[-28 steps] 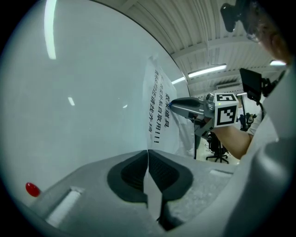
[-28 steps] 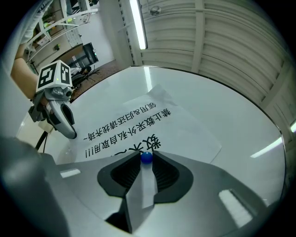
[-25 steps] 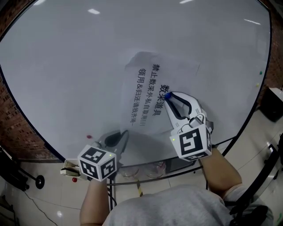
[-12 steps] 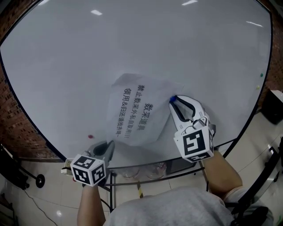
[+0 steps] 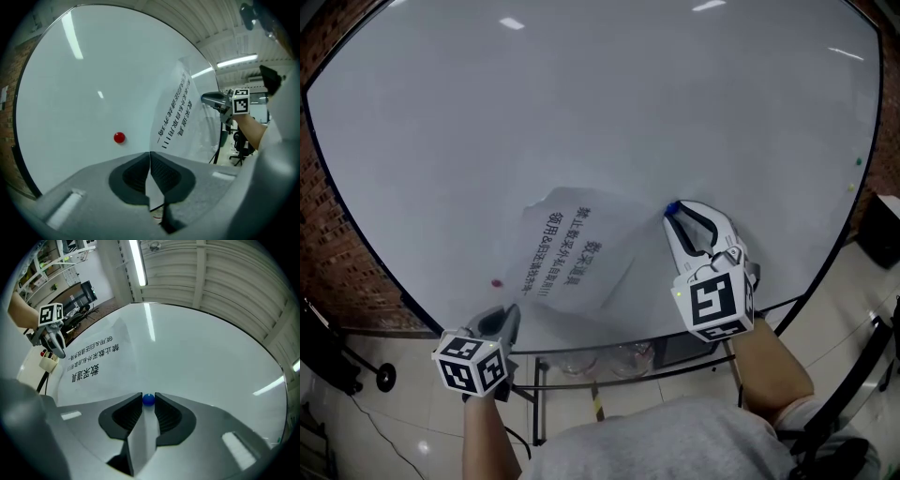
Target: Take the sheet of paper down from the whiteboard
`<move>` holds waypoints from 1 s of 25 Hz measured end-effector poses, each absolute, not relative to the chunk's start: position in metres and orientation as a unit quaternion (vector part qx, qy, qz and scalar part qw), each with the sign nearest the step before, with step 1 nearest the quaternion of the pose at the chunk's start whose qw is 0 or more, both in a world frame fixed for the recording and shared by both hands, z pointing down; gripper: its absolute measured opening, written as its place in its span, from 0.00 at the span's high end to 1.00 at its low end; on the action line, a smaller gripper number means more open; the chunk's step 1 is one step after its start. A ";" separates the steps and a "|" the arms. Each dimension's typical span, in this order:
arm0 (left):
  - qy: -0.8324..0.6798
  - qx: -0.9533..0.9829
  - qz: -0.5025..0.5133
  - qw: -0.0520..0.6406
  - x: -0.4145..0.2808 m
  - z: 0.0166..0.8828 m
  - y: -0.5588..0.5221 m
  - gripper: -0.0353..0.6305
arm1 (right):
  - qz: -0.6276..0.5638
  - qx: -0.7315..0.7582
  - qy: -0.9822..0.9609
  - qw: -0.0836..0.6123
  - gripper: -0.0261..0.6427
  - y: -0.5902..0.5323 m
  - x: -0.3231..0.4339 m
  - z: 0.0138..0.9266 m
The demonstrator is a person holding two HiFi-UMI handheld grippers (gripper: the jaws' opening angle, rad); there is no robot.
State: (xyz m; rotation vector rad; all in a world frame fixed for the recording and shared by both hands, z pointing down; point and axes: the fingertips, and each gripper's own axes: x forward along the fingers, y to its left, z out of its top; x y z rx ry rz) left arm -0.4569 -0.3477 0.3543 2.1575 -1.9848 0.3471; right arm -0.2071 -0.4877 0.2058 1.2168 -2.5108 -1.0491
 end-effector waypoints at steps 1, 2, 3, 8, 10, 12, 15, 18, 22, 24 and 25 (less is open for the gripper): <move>-0.673 0.723 0.121 0.095 -0.461 0.355 -0.346 0.94 | -0.351 0.408 -0.839 0.080 0.84 -0.488 -0.208 0.206; -0.677 0.720 0.123 0.095 -0.464 0.355 -0.343 0.94 | -0.352 0.408 -0.839 0.081 0.84 -0.488 -0.209 0.206; -0.678 0.718 0.121 0.097 -0.466 0.355 -0.341 0.94 | -0.353 0.409 -0.838 0.082 0.84 -0.488 -0.209 0.206; -0.670 0.727 0.118 0.093 -0.458 0.351 -0.343 0.94 | -0.353 0.403 -0.840 0.086 0.79 -0.490 -0.209 0.210; -0.666 0.730 0.120 0.091 -0.454 0.352 -0.344 0.94 | -0.351 0.403 -0.841 0.082 0.72 -0.487 -0.209 0.212; -0.662 0.735 0.120 0.087 -0.452 0.354 -0.343 0.94 | -0.353 0.406 -0.840 0.075 0.70 -0.479 -0.210 0.212; -0.645 0.752 0.110 0.085 -0.446 0.352 -0.344 0.94 | -0.352 0.402 -0.844 0.056 0.74 -0.463 -0.213 0.210; -0.628 0.767 0.098 0.088 -0.439 0.356 -0.346 0.94 | -0.328 0.389 -0.859 0.053 0.88 -0.447 -0.214 0.222; -0.607 0.786 0.080 0.087 -0.427 0.367 -0.345 0.94 | -0.260 0.379 -0.884 0.086 0.96 -0.435 -0.216 0.270; -0.599 0.793 0.072 0.084 -0.420 0.369 -0.342 0.94 | -0.212 0.362 -0.900 0.122 0.96 -0.428 -0.219 0.301; -0.595 0.797 0.070 0.081 -0.415 0.369 -0.341 0.94 | -0.180 0.348 -0.910 0.135 0.96 -0.425 -0.220 0.316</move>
